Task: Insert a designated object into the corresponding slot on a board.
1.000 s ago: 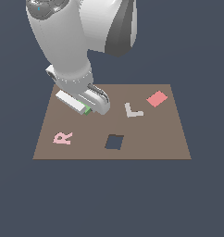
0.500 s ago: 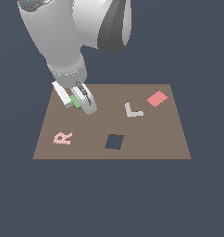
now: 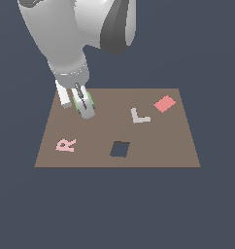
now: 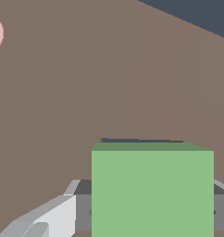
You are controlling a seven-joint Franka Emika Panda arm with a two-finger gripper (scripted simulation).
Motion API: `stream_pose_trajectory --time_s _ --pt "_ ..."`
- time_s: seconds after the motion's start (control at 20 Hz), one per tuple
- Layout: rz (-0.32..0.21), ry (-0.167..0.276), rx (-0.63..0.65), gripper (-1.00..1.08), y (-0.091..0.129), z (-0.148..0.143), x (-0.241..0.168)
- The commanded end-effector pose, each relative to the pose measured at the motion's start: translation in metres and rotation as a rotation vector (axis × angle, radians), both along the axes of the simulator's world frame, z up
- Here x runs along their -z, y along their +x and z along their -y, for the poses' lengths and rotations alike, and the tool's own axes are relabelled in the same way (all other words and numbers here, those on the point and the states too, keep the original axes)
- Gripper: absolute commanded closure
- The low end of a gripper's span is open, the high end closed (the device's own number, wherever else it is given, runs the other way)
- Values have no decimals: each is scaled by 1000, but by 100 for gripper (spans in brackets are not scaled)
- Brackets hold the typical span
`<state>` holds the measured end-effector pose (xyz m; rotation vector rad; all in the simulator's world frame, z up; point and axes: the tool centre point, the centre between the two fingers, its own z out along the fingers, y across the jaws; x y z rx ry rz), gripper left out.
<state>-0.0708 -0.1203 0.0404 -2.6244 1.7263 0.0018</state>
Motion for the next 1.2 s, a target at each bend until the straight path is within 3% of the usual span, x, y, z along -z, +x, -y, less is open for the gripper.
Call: stream_pose_trajectory --time_s 0.0,0.65,0.7,1.15 --pt "1 0 23 108 -1 1 0" --pt "1 1 31 108 -1 0 10" --pt "1 1 31 -92 -1 0 10" --pt "1 1 31 -92 -1 0 10"
